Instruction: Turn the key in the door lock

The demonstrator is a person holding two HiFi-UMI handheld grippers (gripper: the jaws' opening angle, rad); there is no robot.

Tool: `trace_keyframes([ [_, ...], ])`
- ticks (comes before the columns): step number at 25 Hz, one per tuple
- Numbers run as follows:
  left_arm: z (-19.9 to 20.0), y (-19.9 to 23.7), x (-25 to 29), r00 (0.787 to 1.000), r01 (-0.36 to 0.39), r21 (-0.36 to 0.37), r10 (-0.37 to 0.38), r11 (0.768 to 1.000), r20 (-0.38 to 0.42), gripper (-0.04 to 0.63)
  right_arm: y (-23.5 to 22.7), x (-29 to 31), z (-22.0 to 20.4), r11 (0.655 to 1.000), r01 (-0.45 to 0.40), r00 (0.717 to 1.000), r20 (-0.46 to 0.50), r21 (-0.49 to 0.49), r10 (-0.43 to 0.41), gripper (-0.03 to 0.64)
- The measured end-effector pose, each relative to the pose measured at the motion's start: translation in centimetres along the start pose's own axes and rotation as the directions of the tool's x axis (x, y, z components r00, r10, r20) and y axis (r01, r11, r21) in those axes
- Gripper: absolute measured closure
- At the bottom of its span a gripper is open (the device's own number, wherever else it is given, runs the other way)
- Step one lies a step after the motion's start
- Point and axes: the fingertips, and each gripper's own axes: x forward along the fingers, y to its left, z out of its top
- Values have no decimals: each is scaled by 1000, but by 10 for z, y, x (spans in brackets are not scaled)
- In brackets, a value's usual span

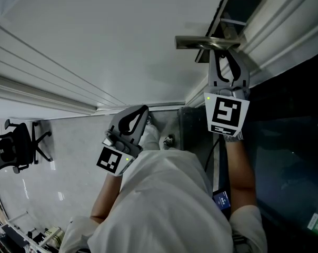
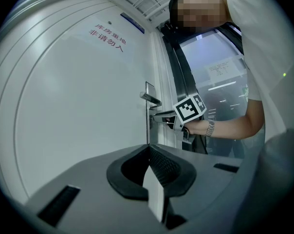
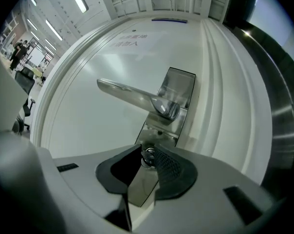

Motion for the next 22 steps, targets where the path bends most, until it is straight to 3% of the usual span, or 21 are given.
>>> trace_keyframes([
  [3,0,1,0,1000,-1,2,1,1000,1,592,-3,0,-1,991,-21,1000,7,131,21,540],
  [4,0,0,1,1000,-1,2,1,1000,1,592,-6,-1,-2,978,-30,1000,13,207,28,600],
  [8,0,-1,2,1000,-1,1,1,1000,3,592,-13,-2,-5,895,-42,999,36,445,29,600],
  [10,1,0,2,1000,-6,2,6,1000,4,592,-15,-2,-7,828,-53,998,53,559,28,600],
  [13,1,1,2,1000,-14,1,14,1000,4,592,-19,-2,-11,674,-90,996,86,733,40,600],
  [17,0,0,1,1000,-17,-1,17,1000,4,592,-22,-1,-14,419,-156,988,146,895,56,600],
  [22,-1,-3,2,1000,-3,5,3,1000,9,592,-24,-1,-28,75,-182,982,177,980,67,600],
])
